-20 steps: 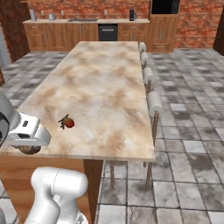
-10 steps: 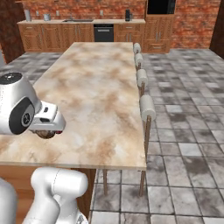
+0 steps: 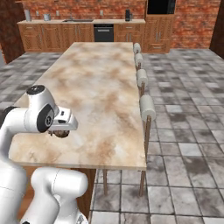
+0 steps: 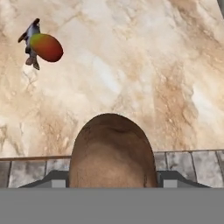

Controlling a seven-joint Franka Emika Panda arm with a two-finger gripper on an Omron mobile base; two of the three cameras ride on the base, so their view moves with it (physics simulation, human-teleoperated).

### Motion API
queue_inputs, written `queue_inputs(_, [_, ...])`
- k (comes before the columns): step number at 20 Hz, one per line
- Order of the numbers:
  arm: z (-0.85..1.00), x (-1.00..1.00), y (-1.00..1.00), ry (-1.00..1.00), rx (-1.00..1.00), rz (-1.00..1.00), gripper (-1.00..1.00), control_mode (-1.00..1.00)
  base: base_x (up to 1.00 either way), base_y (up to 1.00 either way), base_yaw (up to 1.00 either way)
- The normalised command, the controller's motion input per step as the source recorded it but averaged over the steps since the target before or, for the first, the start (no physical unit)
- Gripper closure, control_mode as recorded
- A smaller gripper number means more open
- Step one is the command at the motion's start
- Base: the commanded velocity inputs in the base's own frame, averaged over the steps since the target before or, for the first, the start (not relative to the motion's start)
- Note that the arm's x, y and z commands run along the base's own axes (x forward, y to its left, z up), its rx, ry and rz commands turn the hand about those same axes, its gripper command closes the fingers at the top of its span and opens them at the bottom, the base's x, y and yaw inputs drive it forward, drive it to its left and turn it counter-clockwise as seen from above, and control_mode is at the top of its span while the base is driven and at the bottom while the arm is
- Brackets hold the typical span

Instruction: Open the fridge, remove the mango, potato, and fish, and place them on any counter.

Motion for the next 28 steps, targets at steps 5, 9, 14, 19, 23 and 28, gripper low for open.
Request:
queue_inputs(5, [-0.77,1.00,0.00,0.05,-0.02,0.00,1.00,-1.00,0.00,0.00,0.00])
queue_inputs(9, [-0.34,0.63,0.03,0.00,0.00,0.00,1.00,-1.00,0.00,0.00,0.00])
queue_inputs(14, [-0.21,0.51,0.17,0.00,0.00,0.00,1.00,-1.00,0.00,0.00,0.00])
queue_inputs(19, [-0.34,0.63,0.29,0.00,0.00,0.00,1.00,-1.00,0.00,0.00,0.00])
queue_inputs(23, [-0.39,0.74,0.18,0.00,0.00,0.00,1.00,-1.00,0.00,0.00,0.00])
queue_inputs(28, [-0.39,0.79,0.04,0.03,0.00,0.00,-1.00,-1.00,0.00,0.00,0.00])
